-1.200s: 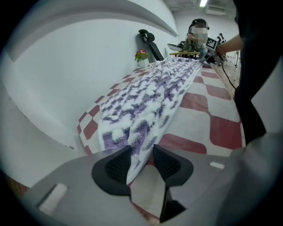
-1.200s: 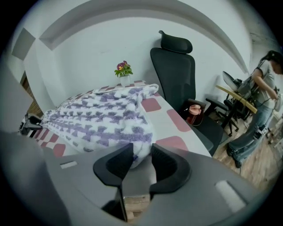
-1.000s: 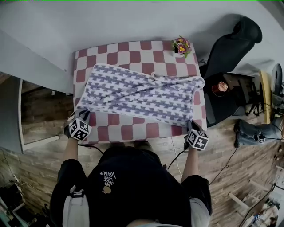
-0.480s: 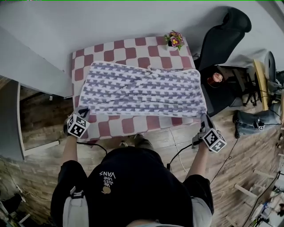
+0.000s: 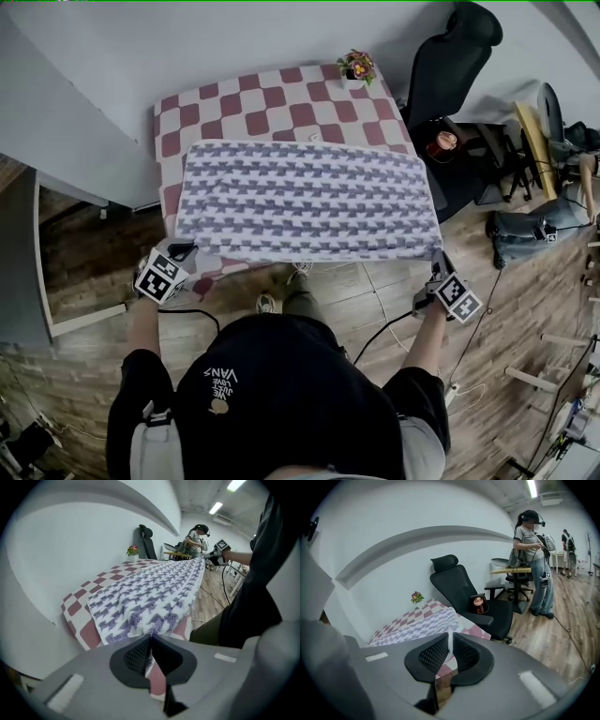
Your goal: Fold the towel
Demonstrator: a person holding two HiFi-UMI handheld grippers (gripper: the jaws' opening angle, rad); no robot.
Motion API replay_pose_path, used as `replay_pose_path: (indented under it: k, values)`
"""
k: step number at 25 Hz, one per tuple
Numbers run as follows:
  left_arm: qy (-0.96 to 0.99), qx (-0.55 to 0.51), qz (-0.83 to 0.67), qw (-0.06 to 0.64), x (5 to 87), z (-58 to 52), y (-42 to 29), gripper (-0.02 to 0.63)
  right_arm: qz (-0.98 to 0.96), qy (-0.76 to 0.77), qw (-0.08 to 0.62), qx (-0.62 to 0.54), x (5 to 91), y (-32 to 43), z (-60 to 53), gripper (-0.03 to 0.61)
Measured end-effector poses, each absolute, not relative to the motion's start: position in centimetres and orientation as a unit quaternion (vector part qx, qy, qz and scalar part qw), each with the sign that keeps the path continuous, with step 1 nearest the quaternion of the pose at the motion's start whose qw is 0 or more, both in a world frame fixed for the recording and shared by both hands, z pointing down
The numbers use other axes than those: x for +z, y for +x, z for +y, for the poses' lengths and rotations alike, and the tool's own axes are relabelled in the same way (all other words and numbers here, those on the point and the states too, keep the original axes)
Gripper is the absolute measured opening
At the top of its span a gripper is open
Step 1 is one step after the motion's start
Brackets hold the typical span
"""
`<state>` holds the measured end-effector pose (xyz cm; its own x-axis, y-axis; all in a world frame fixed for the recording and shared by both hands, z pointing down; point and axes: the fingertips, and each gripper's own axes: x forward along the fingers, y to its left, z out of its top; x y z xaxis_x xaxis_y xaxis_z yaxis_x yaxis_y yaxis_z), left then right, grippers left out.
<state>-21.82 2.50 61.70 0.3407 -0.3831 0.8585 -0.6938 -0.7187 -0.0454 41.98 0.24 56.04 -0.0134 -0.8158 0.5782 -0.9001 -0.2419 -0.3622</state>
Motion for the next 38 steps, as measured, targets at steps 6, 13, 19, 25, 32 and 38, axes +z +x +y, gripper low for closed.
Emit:
replay_pose_path:
  k: [6,13,19,25,32,38]
  values:
    - [0.811,0.467,-0.309,0.169,61.1,2.9,-22.4,0.012,-0.603,0.709,0.043,0.362,56.1,41.1,1.0,0.031]
    - [0.812,0.468,-0.285,0.201,58.6,-0.9,-21.7,0.012,-0.615,0.707,0.02,0.348,54.2,41.6,-3.2,0.031]
    - [0.802,0.437,-0.283,0.293,58.4,-7.2,-21.2,0.012,-0.624,0.693,0.03,0.361,55.0,42.1,-10.5,0.031]
    - [0.771,0.398,-0.298,0.398,61.7,-13.1,-21.9,0.012,-0.623,0.674,0.052,0.393,58.3,42.4,-19.0,0.031]
    - [0.748,0.371,-0.32,0.447,62.5,-17.4,-22.2,0.012,-0.62,0.658,0.085,0.418,61.0,42.2,-25.3,0.031]
    - [0.73,0.325,-0.363,0.48,63.8,-21.2,-23.1,0.015,-0.619,0.647,0.1,0.434,63.1,41.5,-27.7,0.052]
